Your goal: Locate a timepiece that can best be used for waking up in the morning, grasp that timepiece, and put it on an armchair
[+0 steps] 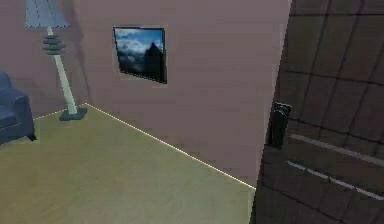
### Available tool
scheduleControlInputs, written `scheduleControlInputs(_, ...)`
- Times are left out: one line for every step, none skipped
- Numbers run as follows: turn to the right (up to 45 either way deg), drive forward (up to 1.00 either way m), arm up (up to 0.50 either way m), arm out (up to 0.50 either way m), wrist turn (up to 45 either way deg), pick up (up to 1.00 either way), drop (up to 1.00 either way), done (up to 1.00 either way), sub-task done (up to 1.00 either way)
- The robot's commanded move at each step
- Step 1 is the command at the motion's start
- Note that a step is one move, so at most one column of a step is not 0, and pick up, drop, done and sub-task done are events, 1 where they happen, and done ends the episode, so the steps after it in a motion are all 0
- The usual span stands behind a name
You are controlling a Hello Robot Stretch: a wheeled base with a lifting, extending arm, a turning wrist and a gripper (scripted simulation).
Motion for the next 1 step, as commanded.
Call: scheduleControlInputs(-45.0,0.0,0.0,0.0,0.0,0.0,0.0,0.0,0.0)
